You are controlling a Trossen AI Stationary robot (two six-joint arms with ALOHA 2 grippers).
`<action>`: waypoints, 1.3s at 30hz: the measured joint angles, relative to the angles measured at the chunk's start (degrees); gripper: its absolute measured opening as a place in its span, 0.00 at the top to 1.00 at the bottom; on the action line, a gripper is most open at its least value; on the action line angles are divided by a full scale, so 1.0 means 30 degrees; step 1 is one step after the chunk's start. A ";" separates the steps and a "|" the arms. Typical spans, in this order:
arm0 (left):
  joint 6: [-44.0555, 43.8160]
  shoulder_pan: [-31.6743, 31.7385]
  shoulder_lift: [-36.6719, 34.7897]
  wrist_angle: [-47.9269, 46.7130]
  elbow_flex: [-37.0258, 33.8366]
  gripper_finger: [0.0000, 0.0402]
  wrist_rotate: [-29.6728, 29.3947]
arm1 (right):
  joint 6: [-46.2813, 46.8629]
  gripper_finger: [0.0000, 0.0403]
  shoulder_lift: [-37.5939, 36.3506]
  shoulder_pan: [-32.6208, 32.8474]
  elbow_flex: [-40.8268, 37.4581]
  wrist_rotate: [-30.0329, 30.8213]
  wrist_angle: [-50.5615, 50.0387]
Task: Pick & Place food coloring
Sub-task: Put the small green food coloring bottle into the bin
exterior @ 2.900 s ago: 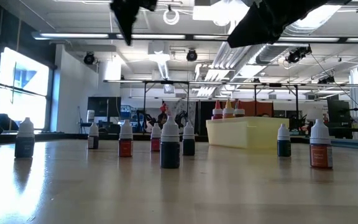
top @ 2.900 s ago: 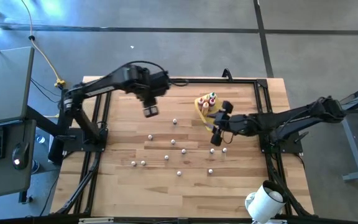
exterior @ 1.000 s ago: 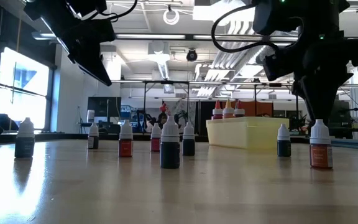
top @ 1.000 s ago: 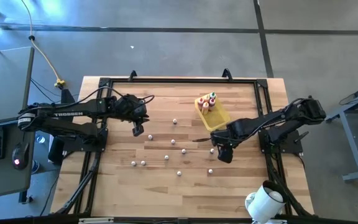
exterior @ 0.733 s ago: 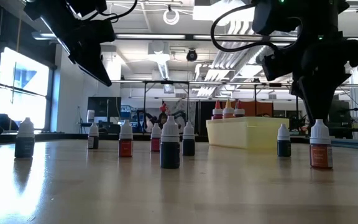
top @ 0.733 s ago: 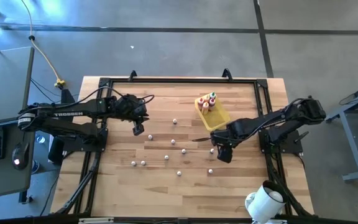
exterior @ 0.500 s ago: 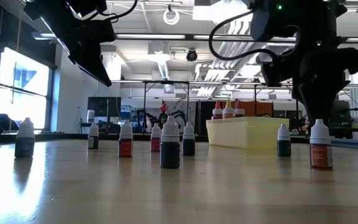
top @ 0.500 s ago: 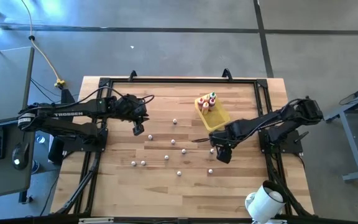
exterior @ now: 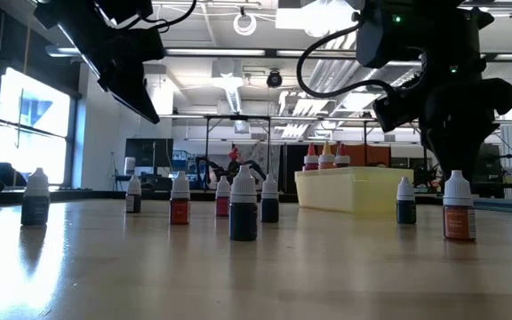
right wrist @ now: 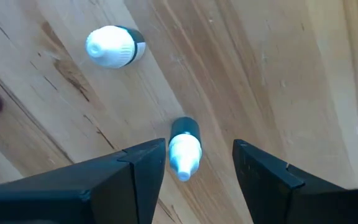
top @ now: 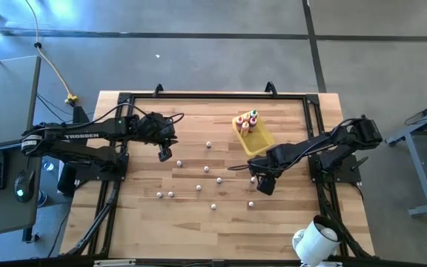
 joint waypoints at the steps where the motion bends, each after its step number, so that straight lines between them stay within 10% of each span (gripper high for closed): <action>1: 0.0002 0.0000 0.0000 -0.0002 0.0000 0.81 -0.0004 | 0.0054 0.56 0.0000 0.0000 0.0000 0.0000 0.0000; 16: 0.0000 -0.0001 0.0000 -0.0007 0.0000 0.81 -0.0007 | 0.0563 0.84 0.0000 -0.0007 0.0007 -0.0427 0.0246; 27: 0.0000 0.0001 0.0000 -0.0004 0.0000 0.81 -0.0586 | -0.0139 0.83 0.0007 -0.1008 0.1260 -0.0200 -0.2363; 39: 0.0000 -0.0002 0.0000 0.0011 0.0000 0.81 -0.0685 | -0.5072 0.84 -0.0007 -0.3786 0.8084 0.5097 -0.7795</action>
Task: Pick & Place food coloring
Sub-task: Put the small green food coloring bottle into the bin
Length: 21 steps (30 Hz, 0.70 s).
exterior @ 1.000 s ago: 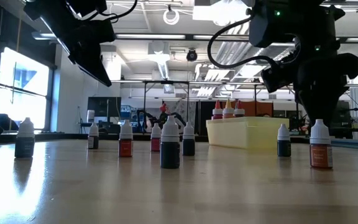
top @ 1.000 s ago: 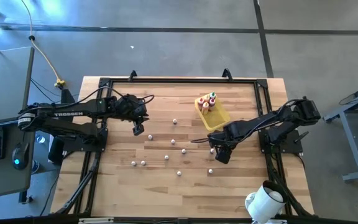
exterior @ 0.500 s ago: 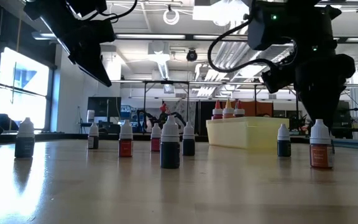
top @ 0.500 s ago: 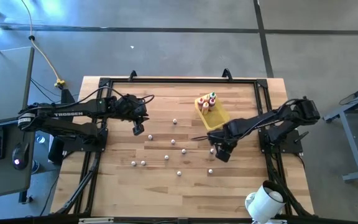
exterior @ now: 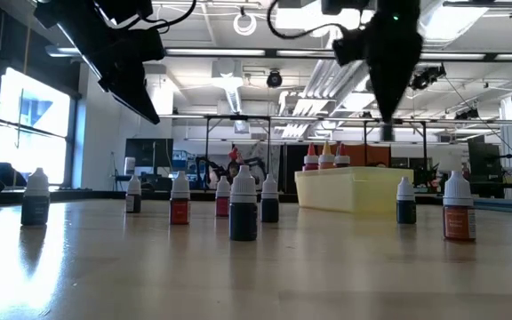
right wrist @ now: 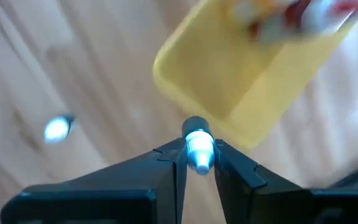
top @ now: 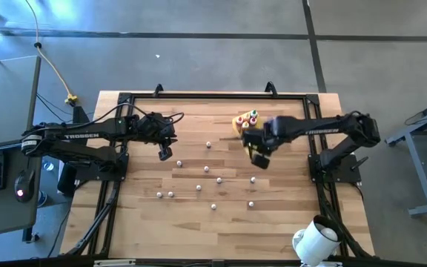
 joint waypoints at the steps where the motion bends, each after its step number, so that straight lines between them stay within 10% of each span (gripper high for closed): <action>1: 0.0000 0.0002 0.0000 0.0004 0.0000 0.81 0.0000 | -0.0682 0.84 0.0000 -0.0377 0.0428 0.0254 0.0229; 21: 0.0000 0.0004 0.0000 0.0051 0.0000 0.81 0.0211 | -0.6518 0.83 0.0000 -0.8217 -0.4856 -0.3101 0.8603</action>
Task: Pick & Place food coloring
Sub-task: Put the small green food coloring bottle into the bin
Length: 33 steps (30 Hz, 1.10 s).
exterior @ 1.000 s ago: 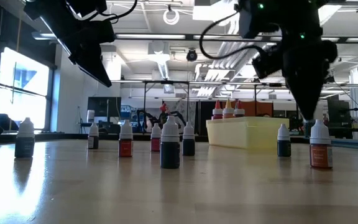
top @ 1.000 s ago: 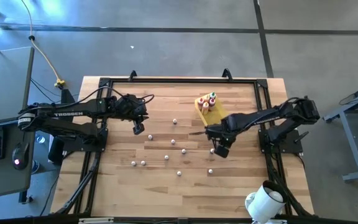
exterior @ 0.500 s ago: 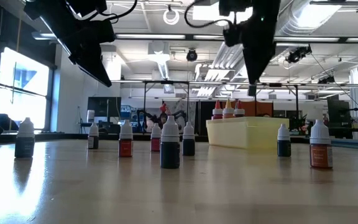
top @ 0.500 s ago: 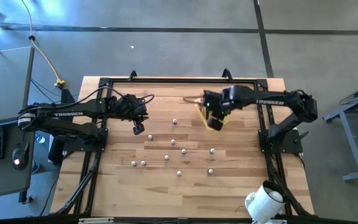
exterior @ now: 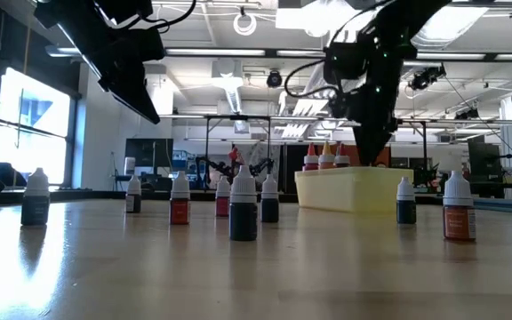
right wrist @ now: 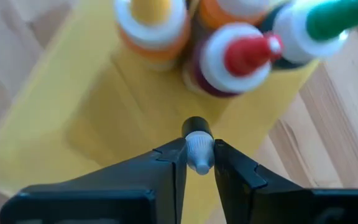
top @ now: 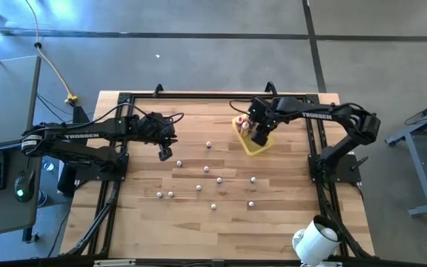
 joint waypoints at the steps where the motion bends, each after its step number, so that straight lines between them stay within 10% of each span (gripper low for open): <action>1: 0.0000 -0.0003 0.0000 0.0007 0.0004 0.81 0.0000 | -0.0081 0.83 0.0000 -0.0138 -0.0202 -0.0006 0.0104; 33: 0.0007 0.0002 0.0000 0.1064 0.0000 0.81 -0.0029 | -0.1005 0.73 0.1865 -0.0382 -0.1428 0.1219 0.2475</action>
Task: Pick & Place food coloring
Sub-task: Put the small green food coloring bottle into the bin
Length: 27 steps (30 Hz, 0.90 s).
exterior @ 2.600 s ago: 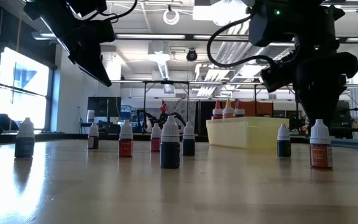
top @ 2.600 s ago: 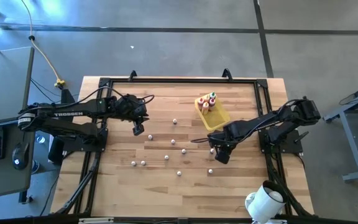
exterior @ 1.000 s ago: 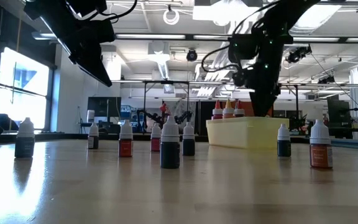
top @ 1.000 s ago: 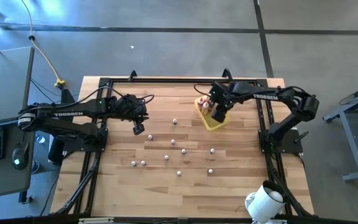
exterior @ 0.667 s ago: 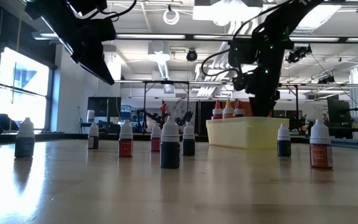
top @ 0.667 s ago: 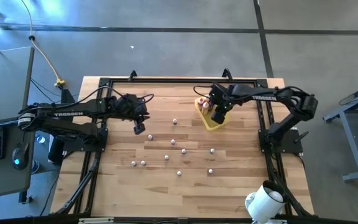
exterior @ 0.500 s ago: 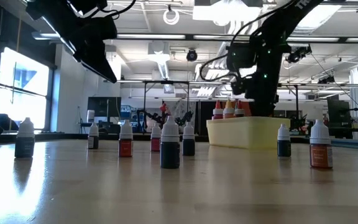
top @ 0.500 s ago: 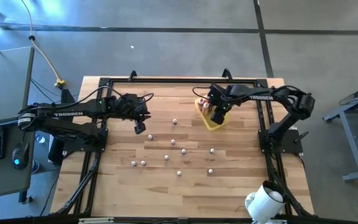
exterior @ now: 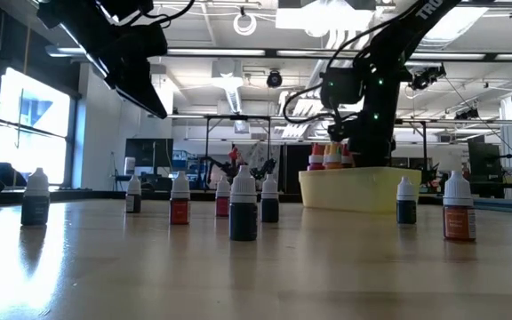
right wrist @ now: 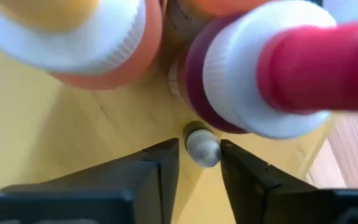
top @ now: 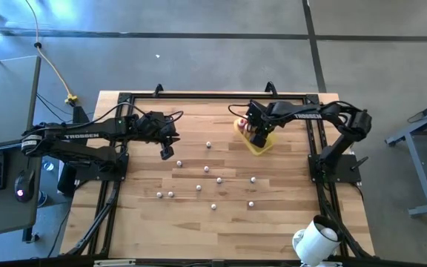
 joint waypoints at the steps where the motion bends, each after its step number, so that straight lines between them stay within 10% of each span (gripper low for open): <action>1: -0.0003 0.0000 0.0000 0.0000 0.0003 0.81 0.0003 | -0.0002 0.71 0.0000 0.0000 0.0000 0.0066 -0.0007; 18: 0.0000 -0.0001 0.0000 0.0000 0.0000 0.81 0.0007 | 0.1182 0.65 -0.0029 0.1337 0.5982 0.2045 -0.8582; 27: 0.0000 -0.0001 0.0000 0.0000 0.0000 0.81 0.0007 | 0.5010 0.65 -0.0095 0.6121 0.9038 -0.1099 -1.2303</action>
